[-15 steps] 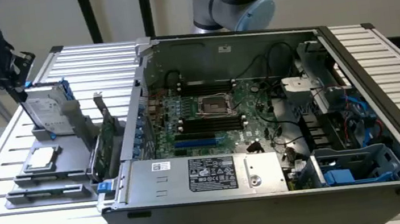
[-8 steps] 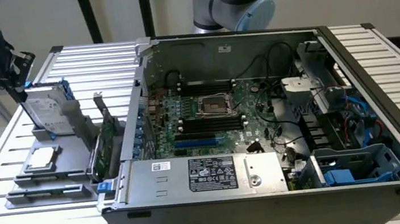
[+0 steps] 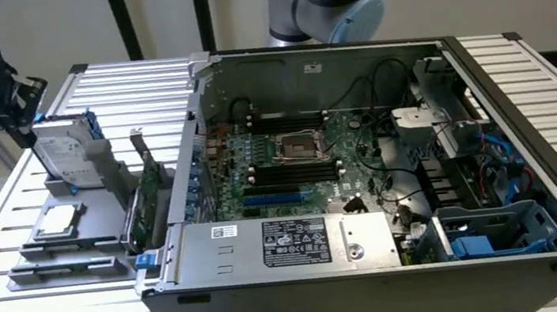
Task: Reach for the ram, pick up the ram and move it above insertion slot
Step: 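Reach for the ram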
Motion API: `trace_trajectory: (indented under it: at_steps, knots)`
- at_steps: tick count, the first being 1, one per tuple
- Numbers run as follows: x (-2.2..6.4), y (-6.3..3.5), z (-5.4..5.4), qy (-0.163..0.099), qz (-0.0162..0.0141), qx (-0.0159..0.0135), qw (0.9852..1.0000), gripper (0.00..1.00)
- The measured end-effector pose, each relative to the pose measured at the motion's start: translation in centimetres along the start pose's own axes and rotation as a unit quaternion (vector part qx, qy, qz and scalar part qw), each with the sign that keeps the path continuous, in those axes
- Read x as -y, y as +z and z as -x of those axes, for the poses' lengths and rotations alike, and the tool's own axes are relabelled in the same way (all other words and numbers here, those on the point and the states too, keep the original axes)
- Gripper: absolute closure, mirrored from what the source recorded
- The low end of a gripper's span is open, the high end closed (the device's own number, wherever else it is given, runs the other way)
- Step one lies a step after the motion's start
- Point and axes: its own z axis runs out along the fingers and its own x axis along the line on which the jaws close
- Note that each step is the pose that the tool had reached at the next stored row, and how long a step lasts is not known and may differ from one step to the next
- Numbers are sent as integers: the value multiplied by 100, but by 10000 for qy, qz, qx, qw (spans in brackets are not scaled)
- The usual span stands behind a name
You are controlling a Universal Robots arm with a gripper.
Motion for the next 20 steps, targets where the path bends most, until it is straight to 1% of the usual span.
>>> trace_trajectory:
  at_steps: [5, 8, 13, 18, 20]
  knots:
    - [222, -4, 45, 0, 0, -1, 10000, 89]
    - [341, -5, 80, 0, -1, -2, 10000, 89]
    - [508, -2, 151, 0, -5, -2, 10000, 89]
    - [662, 2, 213, 0, -18, -3, 10000, 89]
    - [739, 7, 223, 0, -23, -3, 10000, 89]
